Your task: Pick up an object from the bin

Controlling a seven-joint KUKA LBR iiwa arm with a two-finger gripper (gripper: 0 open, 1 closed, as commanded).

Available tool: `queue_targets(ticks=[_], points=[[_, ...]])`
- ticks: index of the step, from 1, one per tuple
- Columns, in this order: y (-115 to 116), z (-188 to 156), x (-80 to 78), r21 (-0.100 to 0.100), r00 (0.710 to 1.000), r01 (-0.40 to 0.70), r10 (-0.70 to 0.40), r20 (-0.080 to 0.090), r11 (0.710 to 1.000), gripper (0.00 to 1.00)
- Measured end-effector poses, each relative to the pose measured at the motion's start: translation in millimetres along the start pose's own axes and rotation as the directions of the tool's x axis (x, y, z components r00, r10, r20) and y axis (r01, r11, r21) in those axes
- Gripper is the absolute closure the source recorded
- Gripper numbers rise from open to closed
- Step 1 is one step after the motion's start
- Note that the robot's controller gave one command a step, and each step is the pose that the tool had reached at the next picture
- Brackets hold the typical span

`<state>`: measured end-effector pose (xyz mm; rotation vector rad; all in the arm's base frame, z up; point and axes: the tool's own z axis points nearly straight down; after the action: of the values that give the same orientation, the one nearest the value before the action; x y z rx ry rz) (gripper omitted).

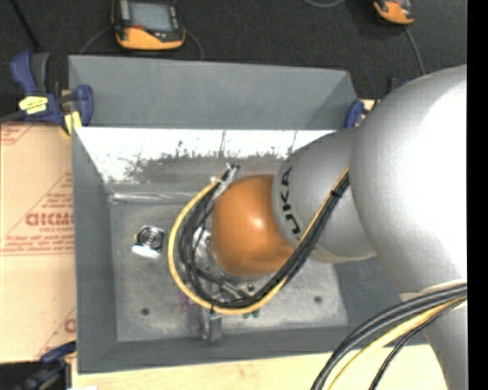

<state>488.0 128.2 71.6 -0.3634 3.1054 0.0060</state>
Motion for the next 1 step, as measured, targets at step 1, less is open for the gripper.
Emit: queue_targets(ticks=[1], points=[[-0.8,-0.2,-0.7,-0.001,1.0,-0.011,0.011,0.001,1.0,0.0]])
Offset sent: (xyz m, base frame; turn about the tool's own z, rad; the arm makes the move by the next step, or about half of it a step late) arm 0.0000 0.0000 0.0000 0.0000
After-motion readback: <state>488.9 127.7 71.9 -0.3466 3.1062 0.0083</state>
